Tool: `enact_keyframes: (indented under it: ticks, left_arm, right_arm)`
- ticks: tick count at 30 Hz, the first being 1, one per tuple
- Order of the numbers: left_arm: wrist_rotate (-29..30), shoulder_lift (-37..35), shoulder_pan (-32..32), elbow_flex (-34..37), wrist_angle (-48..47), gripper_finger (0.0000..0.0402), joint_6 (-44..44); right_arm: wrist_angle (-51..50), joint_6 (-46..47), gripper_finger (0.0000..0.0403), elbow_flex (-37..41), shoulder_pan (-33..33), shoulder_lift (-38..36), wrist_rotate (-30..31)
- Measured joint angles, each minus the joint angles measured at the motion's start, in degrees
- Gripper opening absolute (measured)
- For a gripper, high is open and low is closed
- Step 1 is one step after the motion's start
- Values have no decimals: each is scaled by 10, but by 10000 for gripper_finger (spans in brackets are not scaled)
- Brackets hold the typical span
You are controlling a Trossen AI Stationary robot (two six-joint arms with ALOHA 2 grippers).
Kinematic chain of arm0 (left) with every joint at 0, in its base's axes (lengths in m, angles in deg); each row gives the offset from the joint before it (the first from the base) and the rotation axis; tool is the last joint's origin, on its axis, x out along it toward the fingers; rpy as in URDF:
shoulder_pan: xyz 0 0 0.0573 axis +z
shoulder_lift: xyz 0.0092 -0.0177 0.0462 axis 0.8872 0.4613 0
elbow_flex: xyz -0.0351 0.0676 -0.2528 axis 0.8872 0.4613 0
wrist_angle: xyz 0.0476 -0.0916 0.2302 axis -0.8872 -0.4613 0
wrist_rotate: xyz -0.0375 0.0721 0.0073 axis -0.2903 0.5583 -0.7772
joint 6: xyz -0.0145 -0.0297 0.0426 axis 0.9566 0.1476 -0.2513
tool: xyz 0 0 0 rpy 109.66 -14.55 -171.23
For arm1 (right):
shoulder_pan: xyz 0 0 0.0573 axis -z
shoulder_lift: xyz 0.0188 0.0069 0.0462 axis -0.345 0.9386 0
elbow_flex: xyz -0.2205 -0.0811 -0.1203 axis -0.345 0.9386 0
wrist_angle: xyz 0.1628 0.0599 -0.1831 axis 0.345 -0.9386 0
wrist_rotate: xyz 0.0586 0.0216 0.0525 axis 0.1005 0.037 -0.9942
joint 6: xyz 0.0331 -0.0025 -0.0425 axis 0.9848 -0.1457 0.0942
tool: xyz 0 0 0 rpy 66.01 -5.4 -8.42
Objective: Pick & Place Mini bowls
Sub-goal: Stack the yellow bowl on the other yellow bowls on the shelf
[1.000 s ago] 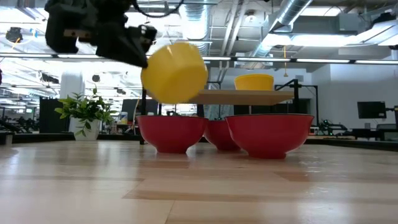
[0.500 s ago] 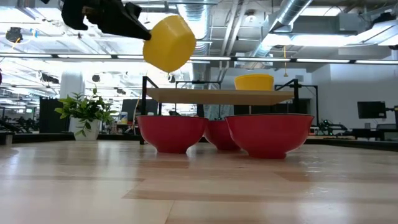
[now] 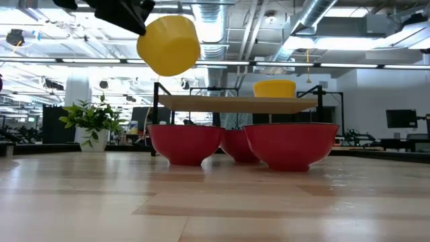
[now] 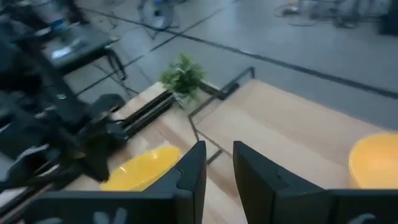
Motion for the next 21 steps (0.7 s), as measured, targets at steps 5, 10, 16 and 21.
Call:
enact_keyframes:
  ticks: [5,10,16,21]
  left_arm:
    - [1,25,11,-7,-5,7,-48]
    - [11,47,7,-7,-11,7,-71]
    - [11,56,-23,-7,-15,8,-134]
    - [12,56,-62,-7,-20,9,-200]
  right_arm:
    - [-40,78,47,1,23,32,-22]
    - [-28,64,27,-9,50,76,-131]
    - [-2,-73,29,-28,59,132,-280]
    - [-6,-214,42,-28,57,153,-355]
